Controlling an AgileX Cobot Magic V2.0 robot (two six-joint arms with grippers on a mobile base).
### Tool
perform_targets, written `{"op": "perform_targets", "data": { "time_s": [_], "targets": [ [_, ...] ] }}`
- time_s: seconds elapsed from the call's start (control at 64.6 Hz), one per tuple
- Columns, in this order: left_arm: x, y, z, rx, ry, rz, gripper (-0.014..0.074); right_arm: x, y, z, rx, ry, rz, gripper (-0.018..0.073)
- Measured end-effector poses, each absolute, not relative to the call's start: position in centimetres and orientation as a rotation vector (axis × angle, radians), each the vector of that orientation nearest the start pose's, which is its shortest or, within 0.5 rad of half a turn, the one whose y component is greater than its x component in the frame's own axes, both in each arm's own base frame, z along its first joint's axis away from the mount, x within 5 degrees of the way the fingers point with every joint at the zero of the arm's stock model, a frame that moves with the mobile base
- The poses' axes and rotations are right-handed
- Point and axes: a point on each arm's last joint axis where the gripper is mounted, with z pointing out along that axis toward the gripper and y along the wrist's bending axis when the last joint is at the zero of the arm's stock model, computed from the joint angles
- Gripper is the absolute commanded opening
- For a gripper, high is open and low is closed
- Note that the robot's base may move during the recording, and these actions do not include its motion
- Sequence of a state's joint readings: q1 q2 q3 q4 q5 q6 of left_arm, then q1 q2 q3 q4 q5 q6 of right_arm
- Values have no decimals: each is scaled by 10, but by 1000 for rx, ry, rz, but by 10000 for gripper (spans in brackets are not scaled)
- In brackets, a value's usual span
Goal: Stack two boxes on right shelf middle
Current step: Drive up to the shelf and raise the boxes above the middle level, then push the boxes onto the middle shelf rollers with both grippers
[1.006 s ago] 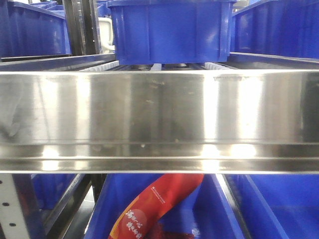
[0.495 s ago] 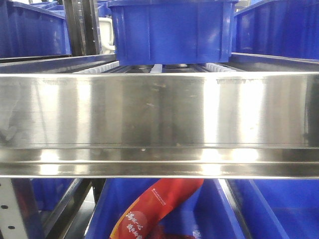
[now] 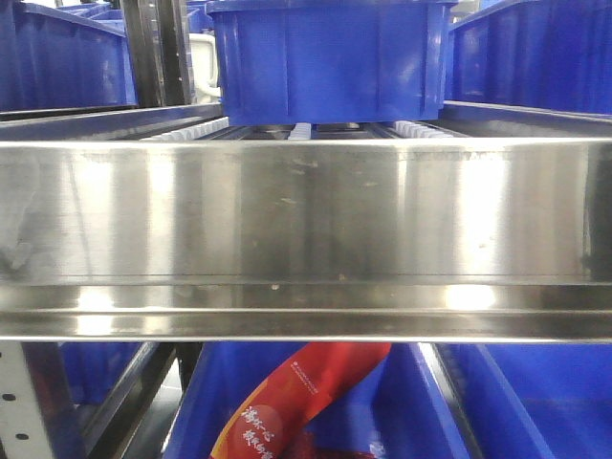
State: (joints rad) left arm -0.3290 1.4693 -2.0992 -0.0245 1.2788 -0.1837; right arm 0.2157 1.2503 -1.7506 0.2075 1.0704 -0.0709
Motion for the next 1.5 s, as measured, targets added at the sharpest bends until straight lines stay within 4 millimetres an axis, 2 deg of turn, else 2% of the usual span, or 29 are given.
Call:
{"op": "perform_targets", "data": {
  "time_s": [0.588,0.697,0.821,1.084,1.177,1.239,1.285,1.332,1.378,1.424,1.502],
  "targets": [
    [247,-86,542,161,2131,-330,-111,215,64,520,-302,2024,339,-153],
    [253,-87,536,159,2155,-311,-111,219,65,512,-302,2052,339,-153],
    [268,-92,516,162,2226,-282,-111,234,68,490,-304,2133,339,-153],
    [305,-102,451,175,2449,-192,-111,271,77,430,-307,2355,339,-153],
    [312,-103,435,179,2489,-163,-106,278,79,420,-304,2393,347,-137],
    [313,-103,432,177,2488,-161,-69,279,80,419,-305,2391,350,-80],
    [314,-103,432,177,2483,-159,-1,280,80,419,-303,2387,350,2],
    [314,-103,431,178,2482,-157,110,280,80,419,-302,2383,350,97],
    [315,-103,431,178,2476,-155,193,281,80,420,-302,2376,351,228],
    [315,-102,431,178,2471,-138,338,282,79,420,-306,2372,340,382],
    [315,-102,431,178,2470,-129,527,282,77,419,-315,2373,312,529]
  ]
}}
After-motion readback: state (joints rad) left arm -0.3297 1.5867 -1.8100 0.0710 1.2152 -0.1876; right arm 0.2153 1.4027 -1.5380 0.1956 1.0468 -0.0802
